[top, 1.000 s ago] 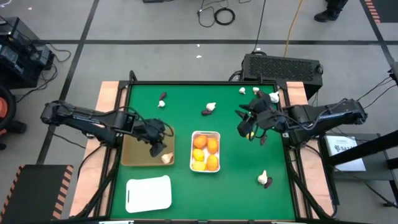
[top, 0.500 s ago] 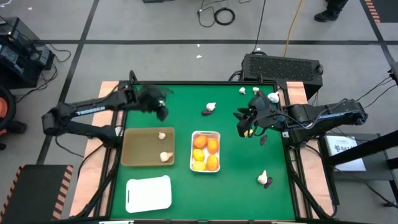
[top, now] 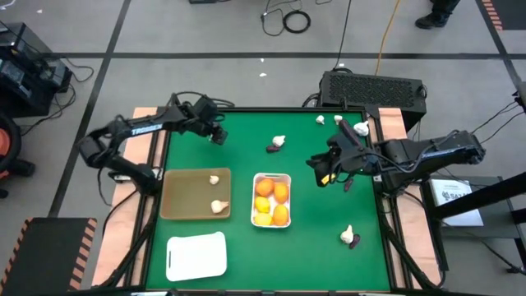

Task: Sort produce into baskets
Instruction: Put the white garlic into the orange bin

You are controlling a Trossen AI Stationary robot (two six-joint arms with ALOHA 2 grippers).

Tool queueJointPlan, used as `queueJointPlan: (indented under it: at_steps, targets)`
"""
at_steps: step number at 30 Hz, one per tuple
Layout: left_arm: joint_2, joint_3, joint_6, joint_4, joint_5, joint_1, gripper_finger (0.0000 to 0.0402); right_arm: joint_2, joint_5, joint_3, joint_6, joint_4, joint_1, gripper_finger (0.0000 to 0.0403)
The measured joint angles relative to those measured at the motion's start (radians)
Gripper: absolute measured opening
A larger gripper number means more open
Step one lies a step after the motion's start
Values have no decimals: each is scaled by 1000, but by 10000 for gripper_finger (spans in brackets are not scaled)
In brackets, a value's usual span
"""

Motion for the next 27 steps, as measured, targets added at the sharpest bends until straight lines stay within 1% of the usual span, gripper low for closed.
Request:
queueJointPlan:
  at_steps: [3,9,16,21,27]
  targets:
    - [39,0,-36,-1,-15,0,232,2,0,0,28,0,22,122]
    - [127,0,-63,7,-68,0,232,2,0,0,54,-1,50,122]
    - [218,0,-63,19,-115,-2,232,2,9,0,52,-1,55,122]
    - [247,0,-62,30,-112,-2,232,2,10,0,34,-3,55,122]
    - [249,0,-57,34,-100,-2,231,2,10,0,28,-27,55,122]
